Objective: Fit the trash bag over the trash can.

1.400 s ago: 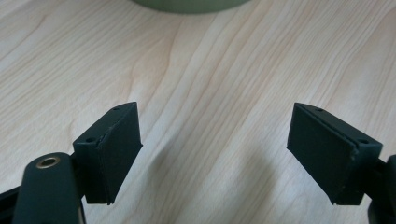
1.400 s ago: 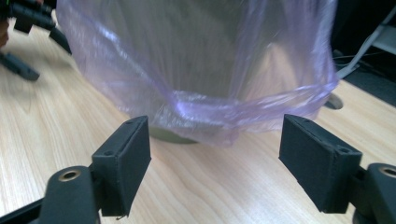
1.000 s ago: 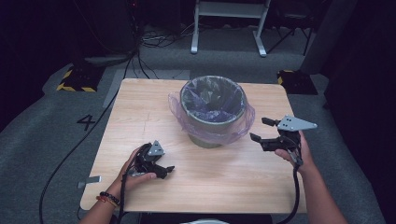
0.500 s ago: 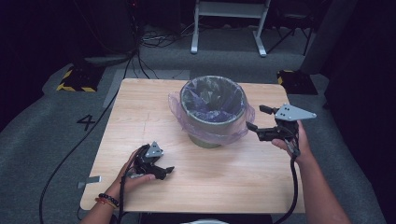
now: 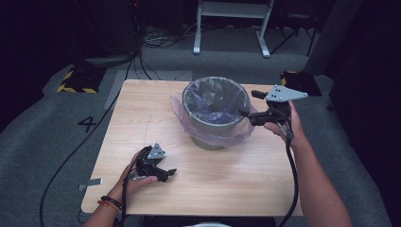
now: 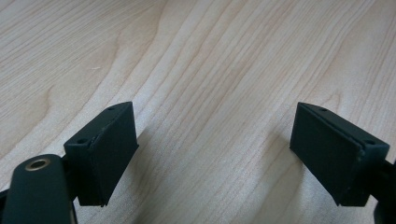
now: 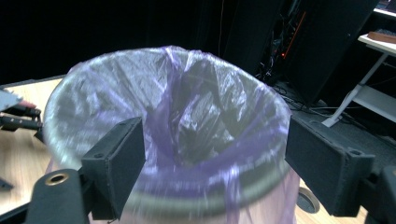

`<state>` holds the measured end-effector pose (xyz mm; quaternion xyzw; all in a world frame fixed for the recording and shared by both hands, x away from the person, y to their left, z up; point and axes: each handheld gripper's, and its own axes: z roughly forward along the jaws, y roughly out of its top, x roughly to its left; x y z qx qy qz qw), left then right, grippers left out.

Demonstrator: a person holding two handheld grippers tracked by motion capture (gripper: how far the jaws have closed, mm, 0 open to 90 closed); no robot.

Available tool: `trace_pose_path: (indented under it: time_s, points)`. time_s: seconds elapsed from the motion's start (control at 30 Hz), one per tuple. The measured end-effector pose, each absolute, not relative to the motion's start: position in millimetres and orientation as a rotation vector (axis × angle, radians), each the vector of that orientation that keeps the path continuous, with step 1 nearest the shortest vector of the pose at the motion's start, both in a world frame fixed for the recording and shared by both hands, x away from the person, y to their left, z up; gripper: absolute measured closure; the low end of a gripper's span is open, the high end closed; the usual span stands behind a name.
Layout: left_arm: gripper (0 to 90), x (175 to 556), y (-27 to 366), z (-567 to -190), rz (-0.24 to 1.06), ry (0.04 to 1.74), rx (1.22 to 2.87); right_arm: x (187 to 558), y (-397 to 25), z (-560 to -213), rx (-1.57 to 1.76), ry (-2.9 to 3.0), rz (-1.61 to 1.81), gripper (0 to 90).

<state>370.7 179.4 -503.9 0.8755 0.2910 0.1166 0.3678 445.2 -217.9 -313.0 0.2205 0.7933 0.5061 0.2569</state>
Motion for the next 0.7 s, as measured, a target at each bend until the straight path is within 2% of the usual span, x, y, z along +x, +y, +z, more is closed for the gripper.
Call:
trace_pose_path:
  time_s: [0.7]
  points:
    - [14.5, 371, 179, -504, 0.297, 0.749, 2.248, 492, -167, -314, 0.697, 2.303, 1.226, 21.2]
